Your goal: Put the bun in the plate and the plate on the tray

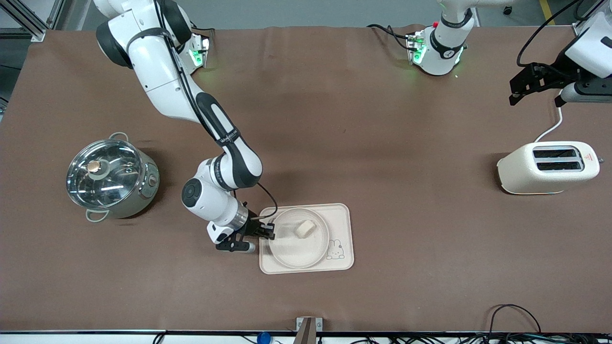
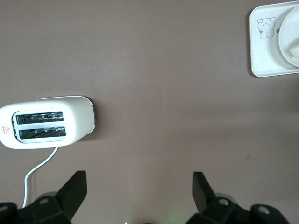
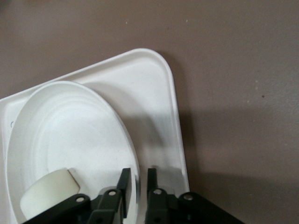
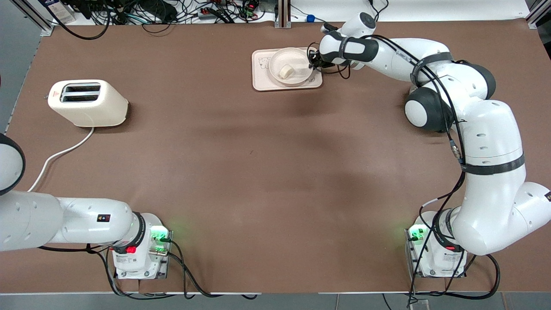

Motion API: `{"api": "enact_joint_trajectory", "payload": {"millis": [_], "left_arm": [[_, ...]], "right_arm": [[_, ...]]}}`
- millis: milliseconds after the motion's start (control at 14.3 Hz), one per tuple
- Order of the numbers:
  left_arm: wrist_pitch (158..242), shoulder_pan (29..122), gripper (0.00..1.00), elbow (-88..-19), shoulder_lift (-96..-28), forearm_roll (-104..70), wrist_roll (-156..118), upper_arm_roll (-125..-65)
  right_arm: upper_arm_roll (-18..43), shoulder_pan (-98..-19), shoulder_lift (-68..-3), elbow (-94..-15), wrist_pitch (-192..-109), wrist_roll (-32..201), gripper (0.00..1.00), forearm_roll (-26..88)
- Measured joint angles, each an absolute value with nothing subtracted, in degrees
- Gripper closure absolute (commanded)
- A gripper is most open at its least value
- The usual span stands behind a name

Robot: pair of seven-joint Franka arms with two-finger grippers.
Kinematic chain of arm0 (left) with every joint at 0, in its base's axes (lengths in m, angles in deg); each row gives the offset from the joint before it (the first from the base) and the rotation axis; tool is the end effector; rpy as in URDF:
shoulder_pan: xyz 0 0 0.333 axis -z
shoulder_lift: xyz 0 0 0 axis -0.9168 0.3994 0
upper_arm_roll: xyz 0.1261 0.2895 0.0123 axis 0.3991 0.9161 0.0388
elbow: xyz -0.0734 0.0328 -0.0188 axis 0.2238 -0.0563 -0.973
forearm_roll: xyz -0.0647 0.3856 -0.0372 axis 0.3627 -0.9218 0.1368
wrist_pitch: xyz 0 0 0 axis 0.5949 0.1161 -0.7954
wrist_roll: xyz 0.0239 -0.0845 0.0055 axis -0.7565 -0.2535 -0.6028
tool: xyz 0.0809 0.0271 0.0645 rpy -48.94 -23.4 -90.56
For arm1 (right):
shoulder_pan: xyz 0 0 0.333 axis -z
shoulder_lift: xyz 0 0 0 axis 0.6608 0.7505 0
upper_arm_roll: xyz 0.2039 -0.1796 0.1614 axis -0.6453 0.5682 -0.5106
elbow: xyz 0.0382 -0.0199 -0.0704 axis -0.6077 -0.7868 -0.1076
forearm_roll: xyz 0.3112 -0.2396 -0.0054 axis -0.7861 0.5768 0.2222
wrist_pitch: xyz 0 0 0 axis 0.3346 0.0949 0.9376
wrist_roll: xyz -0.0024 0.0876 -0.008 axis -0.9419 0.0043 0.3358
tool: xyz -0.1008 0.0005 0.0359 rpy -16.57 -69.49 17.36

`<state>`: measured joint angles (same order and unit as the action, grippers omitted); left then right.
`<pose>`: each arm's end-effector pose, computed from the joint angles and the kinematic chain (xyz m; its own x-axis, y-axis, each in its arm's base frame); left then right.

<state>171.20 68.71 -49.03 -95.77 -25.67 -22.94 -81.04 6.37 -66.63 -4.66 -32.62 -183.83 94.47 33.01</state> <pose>0.5039 -0.0601 0.6542 0.9973 -0.0704 0.0212 -0.0702 -0.9975 -0.0075 0.6915 0.3229 0.1804 0.9786 -0.1481 0.1428 -0.0684 -0.8887 -0.4533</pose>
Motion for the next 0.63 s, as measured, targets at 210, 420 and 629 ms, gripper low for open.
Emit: {"api": "enact_joint_trajectory", "payload": {"millis": [210,420,629], "left_arm": [[171.2,68.7,0.00,-49.0,-95.8,-25.7,-22.9,-81.0],[171.2,68.7,0.00,-49.0,-95.8,-25.7,-22.9,-81.0],[171.2,68.7,0.00,-49.0,-95.8,-25.7,-22.9,-81.0]], "right_arm": [[6.3,-66.4,-5.6,-31.2,-182.4,95.0,0.10,32.9],[6.4,-66.5,-9.3,-30.7,-176.8,99.6,0.00,32.9],[6.7,-66.2,-12.7,-31.8,-174.5,101.2,0.00,32.9]]}}
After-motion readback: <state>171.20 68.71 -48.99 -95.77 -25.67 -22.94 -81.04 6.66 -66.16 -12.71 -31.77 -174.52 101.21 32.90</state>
